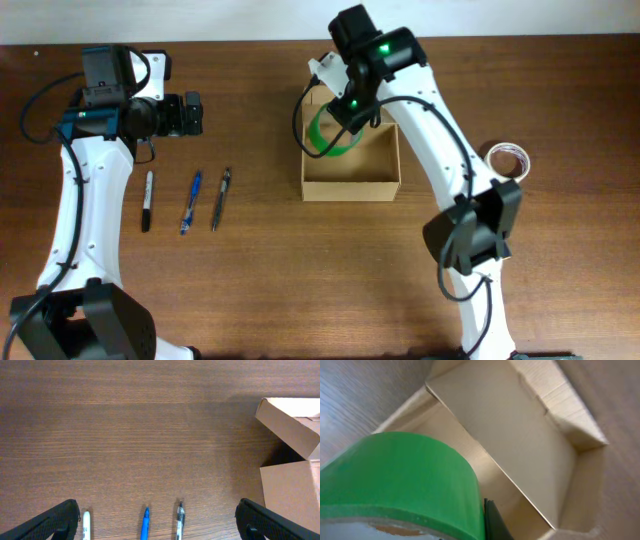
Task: Pack container
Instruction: 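Grasp the green tape roll with the right gripper and carry it to the box, then lower the green tape into the box and open the right gripper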
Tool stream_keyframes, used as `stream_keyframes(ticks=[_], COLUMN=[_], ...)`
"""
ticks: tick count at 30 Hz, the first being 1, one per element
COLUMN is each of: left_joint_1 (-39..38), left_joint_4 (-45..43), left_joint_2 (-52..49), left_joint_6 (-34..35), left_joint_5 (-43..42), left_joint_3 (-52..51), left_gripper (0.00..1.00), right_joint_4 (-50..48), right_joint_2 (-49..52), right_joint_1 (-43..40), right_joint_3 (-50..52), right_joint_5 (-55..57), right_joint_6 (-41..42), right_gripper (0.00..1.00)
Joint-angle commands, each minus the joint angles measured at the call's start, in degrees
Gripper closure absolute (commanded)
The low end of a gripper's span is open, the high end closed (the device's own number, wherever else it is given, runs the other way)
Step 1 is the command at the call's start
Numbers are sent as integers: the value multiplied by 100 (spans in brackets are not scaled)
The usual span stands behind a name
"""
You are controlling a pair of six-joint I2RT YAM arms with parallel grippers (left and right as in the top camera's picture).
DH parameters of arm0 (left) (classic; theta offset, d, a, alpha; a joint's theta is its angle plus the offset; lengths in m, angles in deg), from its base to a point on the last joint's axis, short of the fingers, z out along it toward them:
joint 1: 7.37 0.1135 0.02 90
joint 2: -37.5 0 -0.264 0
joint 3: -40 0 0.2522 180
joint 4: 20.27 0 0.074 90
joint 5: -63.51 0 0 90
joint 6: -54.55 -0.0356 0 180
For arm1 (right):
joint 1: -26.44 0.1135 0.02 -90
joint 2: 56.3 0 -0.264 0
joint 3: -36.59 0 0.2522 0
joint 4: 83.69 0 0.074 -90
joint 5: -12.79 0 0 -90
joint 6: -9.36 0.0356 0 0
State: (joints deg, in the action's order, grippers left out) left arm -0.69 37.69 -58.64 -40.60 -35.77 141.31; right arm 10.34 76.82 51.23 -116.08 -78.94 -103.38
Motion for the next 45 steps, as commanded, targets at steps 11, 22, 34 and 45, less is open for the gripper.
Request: stream_keyframes(ticks=[11,22,34,45], left_joint_1=[13,13,13,13], left_joint_4=[2,2,2,2], left_joint_2=[-50,-50,-50,-50], left_joint_6=[-96,-96,-96,-96], left_joint_5=[-81,-81,-81,-81], left_joint_3=[72,72,72,72], left_gripper=[1,1,1,1], right_joint_4=[-13,-769,-249,-13], right_joint_2=[710,710,570,-1801], right_joint_1=[-4,-11,-11,-439], right_joint_3=[162,1054,535,175], right_joint_5=[-363,-361,-363,345], right_joint_6=[225,356,529,1320], right_gripper=[96,96,64,54])
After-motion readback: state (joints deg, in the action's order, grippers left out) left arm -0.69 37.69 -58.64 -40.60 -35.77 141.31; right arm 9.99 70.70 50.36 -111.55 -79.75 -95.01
